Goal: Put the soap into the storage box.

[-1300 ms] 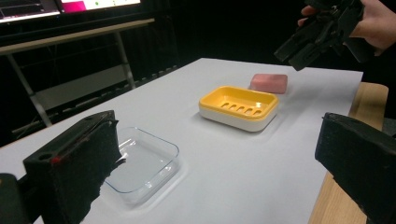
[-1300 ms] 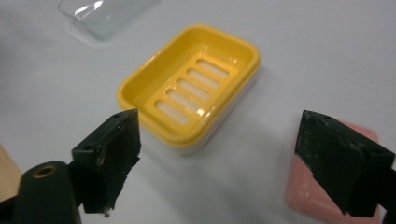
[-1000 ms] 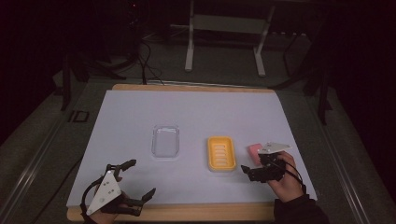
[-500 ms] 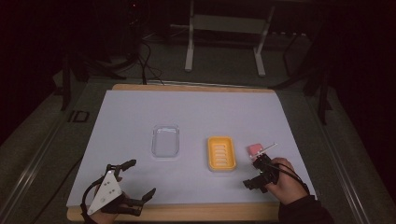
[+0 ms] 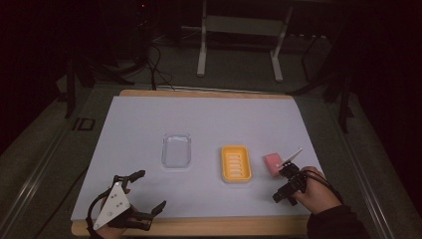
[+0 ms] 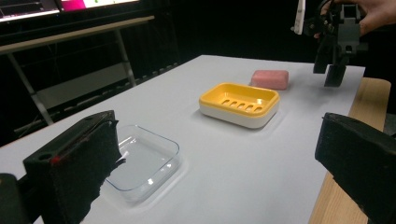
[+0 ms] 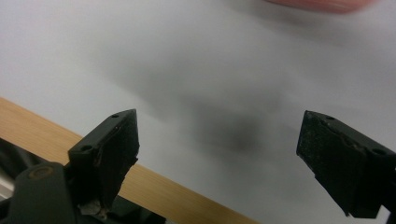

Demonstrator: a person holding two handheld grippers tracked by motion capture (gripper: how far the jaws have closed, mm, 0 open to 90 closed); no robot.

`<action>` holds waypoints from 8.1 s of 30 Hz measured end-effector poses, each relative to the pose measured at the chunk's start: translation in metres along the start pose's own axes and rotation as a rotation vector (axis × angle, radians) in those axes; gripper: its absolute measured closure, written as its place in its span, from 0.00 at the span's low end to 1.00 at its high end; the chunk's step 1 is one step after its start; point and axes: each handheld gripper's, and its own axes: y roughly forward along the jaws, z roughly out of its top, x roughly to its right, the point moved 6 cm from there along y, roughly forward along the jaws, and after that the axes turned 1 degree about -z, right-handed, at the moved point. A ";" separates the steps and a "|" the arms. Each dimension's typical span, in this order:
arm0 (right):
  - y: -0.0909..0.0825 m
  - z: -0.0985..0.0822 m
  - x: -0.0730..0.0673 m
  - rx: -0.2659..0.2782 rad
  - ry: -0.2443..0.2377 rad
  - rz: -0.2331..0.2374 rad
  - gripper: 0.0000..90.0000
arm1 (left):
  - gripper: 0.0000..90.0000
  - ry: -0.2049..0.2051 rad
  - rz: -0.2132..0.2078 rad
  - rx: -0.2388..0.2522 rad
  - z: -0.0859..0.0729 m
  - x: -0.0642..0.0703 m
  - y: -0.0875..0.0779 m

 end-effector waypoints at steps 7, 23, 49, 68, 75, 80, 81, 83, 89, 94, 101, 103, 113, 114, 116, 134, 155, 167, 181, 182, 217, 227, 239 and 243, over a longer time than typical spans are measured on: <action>-0.003 0.004 0.015 -0.018 0.022 -0.013 0.14 | 0.01 0.001 0.000 -0.001 0.000 0.000 0.000; -0.009 0.050 0.036 0.069 0.079 -0.033 0.13 | 0.01 -0.001 -0.003 -0.004 -0.001 0.000 0.000; 0.010 0.090 0.040 0.196 0.136 -0.022 0.15 | 0.01 -0.005 -0.010 -0.007 -0.001 0.000 0.001; 0.032 0.089 0.036 0.128 0.101 -0.066 0.30 | 0.01 0.000 -0.016 -0.018 -0.002 0.001 0.001; 0.027 0.088 0.032 0.095 0.176 -0.097 0.42 | 0.01 0.000 -0.015 -0.018 -0.002 0.001 0.001; 0.022 0.085 0.029 0.087 0.231 -0.115 0.42 | 0.01 0.001 -0.017 -0.020 -0.003 0.001 0.002; 0.020 0.085 0.028 0.092 0.241 -0.112 0.42 | 0.01 0.002 -0.017 -0.020 -0.002 0.001 0.002; 0.015 0.084 0.026 0.102 0.270 -0.102 0.42 | 0.01 0.001 -0.016 -0.019 -0.002 0.001 0.002; -0.007 0.085 0.022 0.164 0.330 -0.105 0.42 | 0.01 0.002 -0.017 -0.020 -0.002 0.001 0.002; -0.021 0.085 0.015 0.179 0.345 -0.100 0.42 | 0.01 0.002 -0.017 -0.020 -0.002 0.001 0.002; -0.042 0.090 0.001 0.244 0.348 -0.096 0.42 | 0.01 0.002 -0.016 -0.020 -0.002 0.001 0.002; -0.047 0.092 -0.004 0.258 0.342 -0.090 0.42 | 0.01 0.001 -0.016 -0.021 -0.002 0.001 0.002; -0.070 0.106 -0.029 0.338 0.333 -0.070 0.42 | 0.01 0.000 -0.017 -0.020 -0.002 0.001 0.002; -0.072 0.107 -0.032 0.343 0.331 -0.070 0.42 | 0.01 -0.002 -0.017 -0.020 -0.002 0.001 0.002; -0.074 0.110 -0.039 0.349 0.324 -0.061 0.42 | 0.01 -0.002 -0.016 -0.019 -0.002 0.001 0.002; -0.057 0.134 -0.099 0.459 0.346 -0.010 0.42 | 0.01 0.000 -0.020 -0.010 -0.001 0.002 0.000; 0.013 0.132 -0.094 0.373 0.371 0.026 0.42 | 0.01 0.007 -0.021 -0.014 -0.001 0.002 0.001; 0.020 0.136 -0.093 0.362 0.356 0.017 0.40 | 0.01 0.008 -0.021 -0.014 -0.001 0.002 0.001; -0.048 0.146 -0.089 0.485 0.096 0.093 0.31 | 0.01 0.009 -0.016 -0.020 -0.002 0.002 0.001; -0.053 0.146 -0.087 0.498 0.104 0.133 0.29 | 0.01 0.011 -0.015 -0.023 -0.002 0.002 0.001; -0.071 0.072 -0.021 0.731 -0.017 0.088 0.20 | 0.01 0.009 -0.019 -0.029 -0.003 0.003 0.002; -0.047 0.049 -0.008 0.741 0.016 0.066 0.21 | 0.01 0.010 -0.019 -0.029 -0.003 0.003 0.002; -0.025 0.025 0.001 0.720 0.063 0.081 0.20 | 0.01 0.015 -0.023 -0.034 -0.004 0.004 0.002; -0.021 0.019 0.004 0.711 0.089 0.084 0.21 | 0.01 0.015 -0.027 -0.034 -0.003 0.004 0.002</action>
